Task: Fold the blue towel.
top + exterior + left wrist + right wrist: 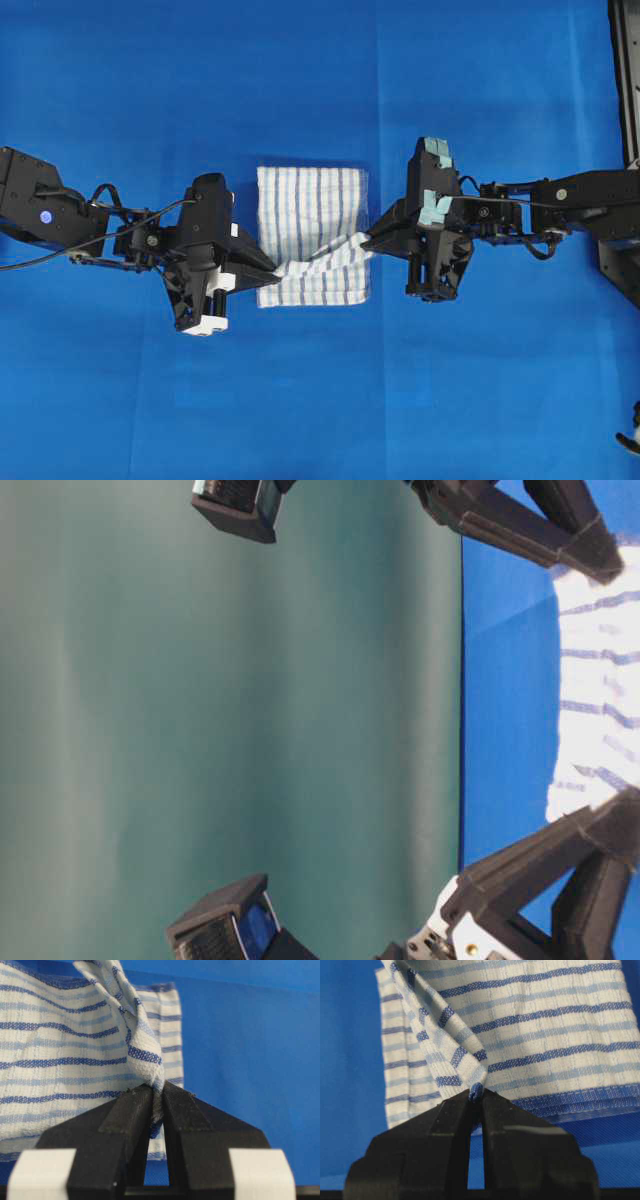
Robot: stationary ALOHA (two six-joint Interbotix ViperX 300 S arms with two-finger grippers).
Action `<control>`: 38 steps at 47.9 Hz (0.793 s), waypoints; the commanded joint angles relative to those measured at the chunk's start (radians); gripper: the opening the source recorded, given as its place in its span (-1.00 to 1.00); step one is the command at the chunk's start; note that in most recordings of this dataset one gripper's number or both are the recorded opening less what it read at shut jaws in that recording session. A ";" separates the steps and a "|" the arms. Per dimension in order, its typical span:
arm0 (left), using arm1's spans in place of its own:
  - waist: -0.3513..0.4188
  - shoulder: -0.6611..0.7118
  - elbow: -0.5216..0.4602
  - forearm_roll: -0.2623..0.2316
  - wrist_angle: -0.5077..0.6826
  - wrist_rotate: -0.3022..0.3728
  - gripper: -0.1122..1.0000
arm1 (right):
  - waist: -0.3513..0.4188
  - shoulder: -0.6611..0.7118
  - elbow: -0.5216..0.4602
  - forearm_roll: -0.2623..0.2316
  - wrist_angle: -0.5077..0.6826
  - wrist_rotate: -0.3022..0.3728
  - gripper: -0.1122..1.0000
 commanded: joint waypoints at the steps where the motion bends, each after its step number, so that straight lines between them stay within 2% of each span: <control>1: -0.011 -0.012 -0.012 0.000 -0.005 -0.002 -0.72 | 0.005 -0.006 -0.012 0.003 -0.005 -0.002 -0.69; 30: 0.023 0.031 0.000 0.000 -0.003 0.006 -0.70 | 0.009 0.026 -0.040 -0.002 0.000 -0.008 -0.68; 33: 0.026 0.040 0.000 0.000 -0.003 0.006 -0.54 | 0.014 0.031 -0.044 -0.002 0.000 -0.008 -0.58; 38: 0.031 0.043 0.005 0.002 0.000 0.006 -0.02 | 0.032 0.035 -0.055 -0.002 0.000 -0.008 -0.16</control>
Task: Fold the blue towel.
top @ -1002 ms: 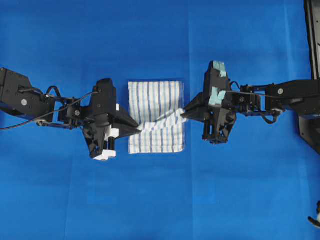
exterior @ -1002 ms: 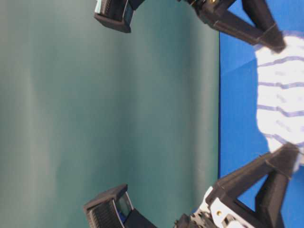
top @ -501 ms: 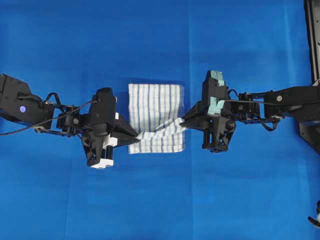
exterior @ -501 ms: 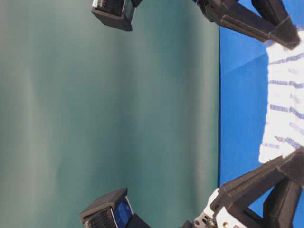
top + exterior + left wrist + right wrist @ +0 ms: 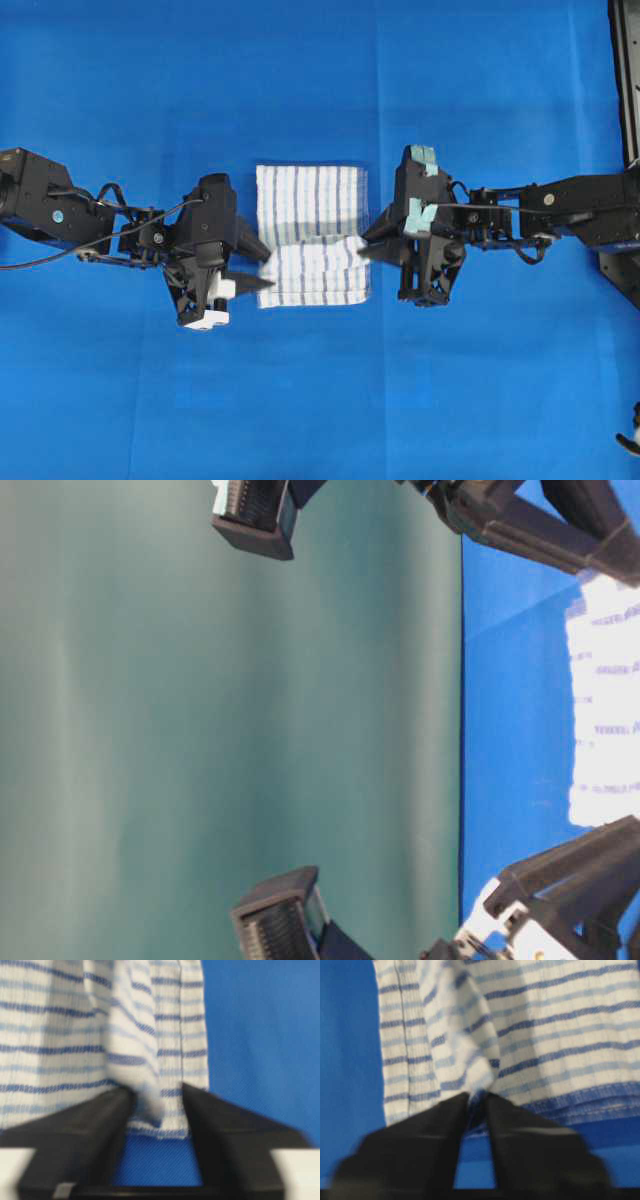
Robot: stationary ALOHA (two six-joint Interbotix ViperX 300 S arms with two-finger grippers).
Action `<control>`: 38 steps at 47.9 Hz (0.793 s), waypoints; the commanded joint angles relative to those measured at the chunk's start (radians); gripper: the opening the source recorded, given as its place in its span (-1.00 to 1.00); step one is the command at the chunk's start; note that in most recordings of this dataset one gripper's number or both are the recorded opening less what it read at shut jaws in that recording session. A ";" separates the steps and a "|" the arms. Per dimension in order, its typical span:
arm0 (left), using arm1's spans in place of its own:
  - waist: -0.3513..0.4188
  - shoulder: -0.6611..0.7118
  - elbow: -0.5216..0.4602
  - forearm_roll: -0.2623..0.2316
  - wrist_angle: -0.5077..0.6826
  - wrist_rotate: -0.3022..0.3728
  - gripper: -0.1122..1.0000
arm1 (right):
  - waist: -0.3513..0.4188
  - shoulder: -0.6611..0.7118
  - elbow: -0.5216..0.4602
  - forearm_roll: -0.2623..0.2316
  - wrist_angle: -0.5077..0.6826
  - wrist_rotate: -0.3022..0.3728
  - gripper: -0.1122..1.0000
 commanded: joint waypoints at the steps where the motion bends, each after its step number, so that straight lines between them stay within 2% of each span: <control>1: 0.009 -0.015 -0.002 0.000 -0.005 0.002 0.09 | 0.021 -0.008 -0.026 -0.002 -0.003 0.000 -0.02; 3: 0.012 -0.020 0.005 0.002 -0.003 0.002 0.29 | 0.031 -0.009 -0.028 -0.002 -0.003 0.000 0.21; 5: 0.015 -0.028 0.012 0.000 -0.002 0.002 0.39 | 0.040 -0.011 -0.028 0.000 -0.003 0.003 0.43; 8: 0.015 -0.044 0.021 0.002 0.000 0.003 0.33 | 0.054 -0.017 -0.026 0.003 0.000 0.003 0.69; 10: 0.015 -0.061 0.029 0.000 0.003 0.003 0.28 | 0.060 -0.025 -0.025 0.002 0.008 0.003 0.79; 20: 0.011 -0.202 0.044 0.002 0.086 0.006 0.21 | 0.061 -0.130 -0.017 -0.006 0.106 -0.012 0.75; 29: 0.005 -0.334 0.051 0.006 0.183 0.009 0.20 | 0.041 -0.270 0.000 -0.049 0.189 -0.038 0.74; 38: 0.006 -0.451 0.095 0.006 0.212 0.026 0.19 | 0.003 -0.425 0.044 -0.103 0.255 -0.046 0.74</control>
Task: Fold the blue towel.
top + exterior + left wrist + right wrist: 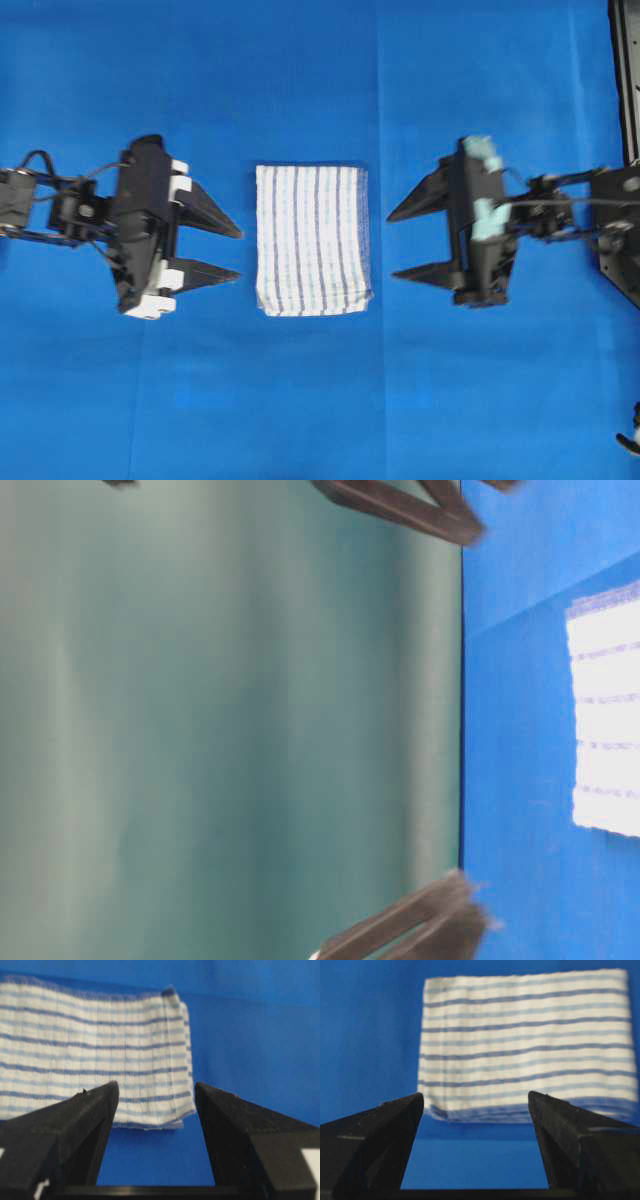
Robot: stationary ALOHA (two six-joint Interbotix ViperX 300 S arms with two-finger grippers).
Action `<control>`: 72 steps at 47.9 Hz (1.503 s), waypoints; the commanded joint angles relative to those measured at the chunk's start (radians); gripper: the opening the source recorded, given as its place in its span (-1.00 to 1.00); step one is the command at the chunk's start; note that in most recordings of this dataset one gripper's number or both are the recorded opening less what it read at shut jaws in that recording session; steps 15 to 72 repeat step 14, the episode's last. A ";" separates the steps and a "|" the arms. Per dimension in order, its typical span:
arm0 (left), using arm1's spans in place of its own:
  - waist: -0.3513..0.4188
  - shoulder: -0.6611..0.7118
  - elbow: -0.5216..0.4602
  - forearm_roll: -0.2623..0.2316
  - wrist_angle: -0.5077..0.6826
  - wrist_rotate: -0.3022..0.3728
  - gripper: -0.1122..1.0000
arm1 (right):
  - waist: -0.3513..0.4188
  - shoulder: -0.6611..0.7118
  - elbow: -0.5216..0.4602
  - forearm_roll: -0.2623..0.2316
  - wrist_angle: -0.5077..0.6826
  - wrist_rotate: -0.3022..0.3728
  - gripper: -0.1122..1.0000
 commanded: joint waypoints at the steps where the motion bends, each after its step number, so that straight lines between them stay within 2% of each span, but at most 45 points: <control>1: 0.000 -0.071 0.015 0.003 -0.002 0.011 0.19 | -0.009 -0.086 0.011 -0.026 0.020 -0.002 0.74; 7: 0.000 -0.153 0.075 0.003 -0.005 0.021 0.19 | -0.018 -0.212 0.061 -0.061 0.044 -0.002 0.74; 14: 0.000 -0.250 0.155 0.003 -0.015 0.021 0.19 | -0.018 -0.354 0.106 -0.075 0.095 -0.002 0.74; 72: 0.000 -0.250 0.155 0.003 -0.015 0.021 0.19 | -0.018 -0.354 0.106 -0.075 0.095 -0.002 0.74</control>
